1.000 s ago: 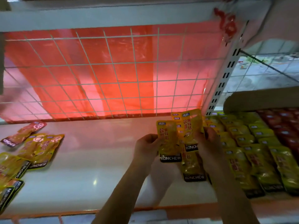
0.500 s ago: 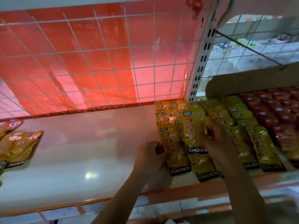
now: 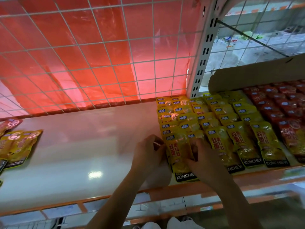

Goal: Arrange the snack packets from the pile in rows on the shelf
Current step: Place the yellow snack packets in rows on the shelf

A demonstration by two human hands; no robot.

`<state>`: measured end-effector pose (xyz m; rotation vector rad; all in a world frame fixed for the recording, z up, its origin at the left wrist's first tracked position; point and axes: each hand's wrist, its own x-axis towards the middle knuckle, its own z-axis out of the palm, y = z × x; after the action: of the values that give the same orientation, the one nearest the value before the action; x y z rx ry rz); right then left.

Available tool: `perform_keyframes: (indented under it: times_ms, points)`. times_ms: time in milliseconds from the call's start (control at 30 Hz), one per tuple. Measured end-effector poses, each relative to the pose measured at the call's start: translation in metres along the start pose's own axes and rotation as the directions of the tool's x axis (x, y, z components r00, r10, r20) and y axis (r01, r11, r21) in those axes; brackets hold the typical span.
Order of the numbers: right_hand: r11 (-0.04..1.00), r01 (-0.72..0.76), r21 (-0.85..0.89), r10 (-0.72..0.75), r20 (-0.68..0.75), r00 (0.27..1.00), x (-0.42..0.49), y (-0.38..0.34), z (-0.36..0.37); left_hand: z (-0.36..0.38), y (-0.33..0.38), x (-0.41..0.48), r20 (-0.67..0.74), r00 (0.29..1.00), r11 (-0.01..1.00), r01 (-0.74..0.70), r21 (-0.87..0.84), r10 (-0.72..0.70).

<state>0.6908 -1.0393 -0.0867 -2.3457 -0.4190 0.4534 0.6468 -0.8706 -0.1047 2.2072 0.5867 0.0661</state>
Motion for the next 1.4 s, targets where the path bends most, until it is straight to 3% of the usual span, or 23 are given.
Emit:
perform_keyframes:
  times_ms: [267,433,700,900,1067,1400]
  points:
    - [0.971,-0.028,-0.238,0.017,-0.046,0.999,-0.006,-0.01,0.004,0.001,-0.003,-0.002,0.023,1.0,0.998,0.013,-0.061,-0.012]
    - [0.961,-0.031,-0.275,0.0,-0.111,0.994,-0.007,-0.013,0.005,-0.003,-0.005,-0.001,-0.024,0.999,0.999,-0.044,0.022,0.044]
    - [0.926,0.238,-0.291,-0.296,-0.174,0.939,0.015,-0.056,0.042,-0.026,-0.018,-0.005,-0.234,0.943,0.951,-0.177,0.252,0.238]
    - [0.857,0.375,-0.353,-0.441,-0.127,0.888,0.032,-0.099,0.095,-0.065,-0.055,-0.009,-0.409,0.886,0.918,-0.046,0.393,0.219]
    - [0.827,0.485,-0.284,-0.517,-0.045,0.855,0.041,-0.146,0.139,-0.109,-0.102,-0.016,-0.492,0.857,0.892,0.095,0.442,0.153]
    - [0.762,0.594,-0.258,-0.549,0.227,0.804,0.052,-0.254,0.237,-0.214,-0.193,-0.022,-0.624,0.772,0.795,0.452,0.405,-0.121]
